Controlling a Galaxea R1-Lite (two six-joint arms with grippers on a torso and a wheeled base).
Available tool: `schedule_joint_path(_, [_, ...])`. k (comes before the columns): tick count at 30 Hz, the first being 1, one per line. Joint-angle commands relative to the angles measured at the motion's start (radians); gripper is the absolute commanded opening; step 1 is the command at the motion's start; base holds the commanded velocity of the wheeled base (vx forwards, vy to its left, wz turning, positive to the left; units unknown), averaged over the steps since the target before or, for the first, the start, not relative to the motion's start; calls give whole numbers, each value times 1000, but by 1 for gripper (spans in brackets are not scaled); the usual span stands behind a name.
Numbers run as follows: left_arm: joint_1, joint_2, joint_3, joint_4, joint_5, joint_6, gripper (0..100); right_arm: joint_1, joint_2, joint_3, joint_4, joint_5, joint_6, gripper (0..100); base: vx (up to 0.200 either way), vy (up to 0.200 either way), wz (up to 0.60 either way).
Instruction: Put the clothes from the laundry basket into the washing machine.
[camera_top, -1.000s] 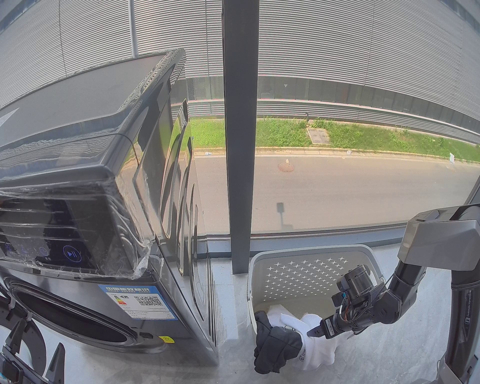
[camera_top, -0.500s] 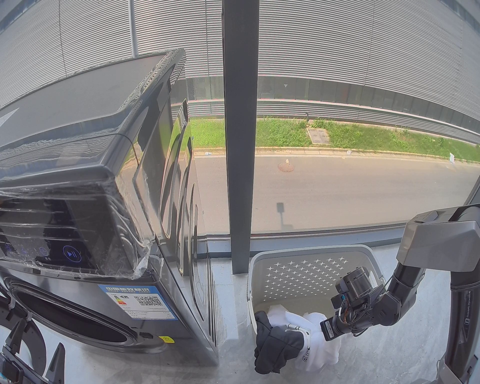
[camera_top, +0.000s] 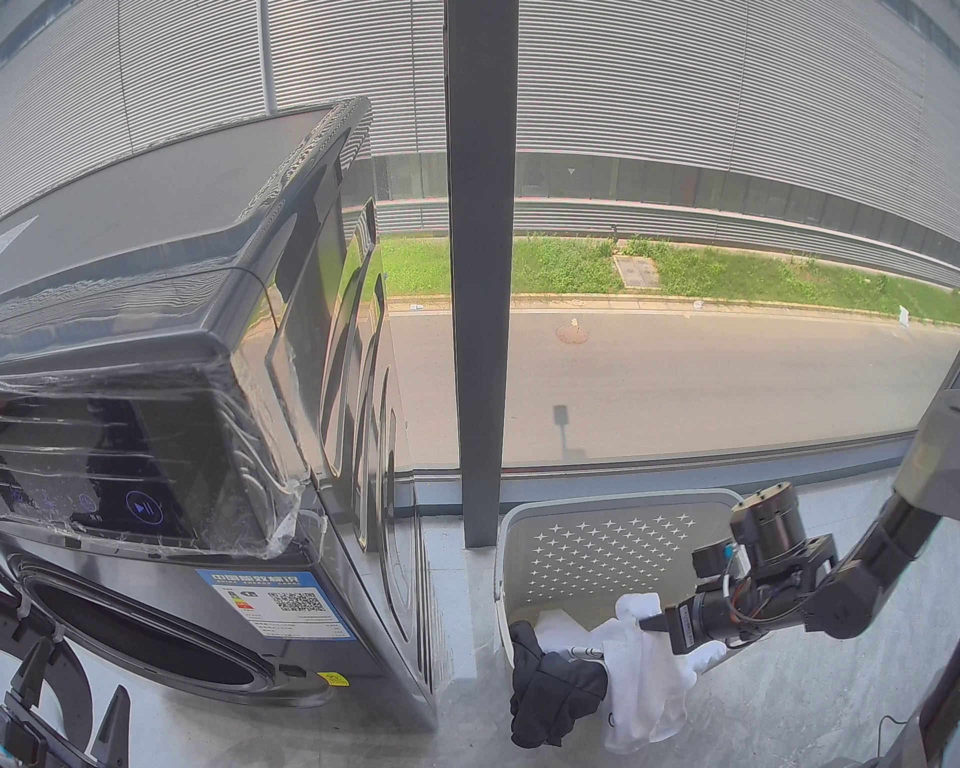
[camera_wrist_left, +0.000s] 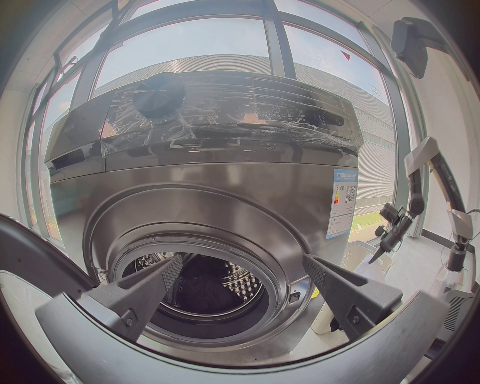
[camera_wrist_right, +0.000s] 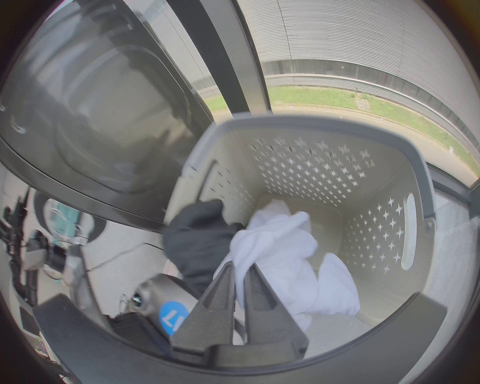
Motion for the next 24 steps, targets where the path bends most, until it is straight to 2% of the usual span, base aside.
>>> schedule_joint_path(1, [0,-16,18,-1,0,-1,100,-12,-518,140,-20,249,132,0,0,0,0])
schedule_joint_path(2, [0,-16,18,-1,0,1,100,-12,-570,148,-20,280,160,0,0,0,0])
schedule_joint_path(3, [0,-16,18,-1,0,1,100,-12,-570,148,-20,280,160,0,0,0,0])
schedule_joint_path(4, [0,-16,18,-1,0,1,100,-12,-687,165,-20,327,235,0,0,0,0])
schedule_joint_path(5, [0,-16,18,-1,0,-1,100,-10,-739,172,-20,338,279,0,0,0,0])
schedule_joint_path(10, [0,-16,18,-1,0,1,100,-6,-940,177,-20,340,474,0,0,0,0])
schedule_joint_path(13, [0,-16,18,-1,0,1,100,-6,-1034,177,-20,340,523,0,0,0,0])
schedule_joint_path(16, [0,-16,18,-1,0,1,100,-4,-1100,183,-20,340,526,0,0,0,0])
schedule_joint_path(18, [0,-16,16,-1,0,1,100,-6,-1129,198,-20,337,496,0,0,0,0])
schedule_joint_path(19, [0,-16,18,-1,0,1,100,-4,-1141,208,-20,337,464,0,0,0,0])
schedule_joint_path(23, [0,-16,16,-1,0,1,100,-4,-1149,238,-19,334,267,0,0,0,0])
schedule_joint_path(24, [0,-16,16,-1,-2,2,100,-4,-1147,235,-19,332,241,0,0,0,0])
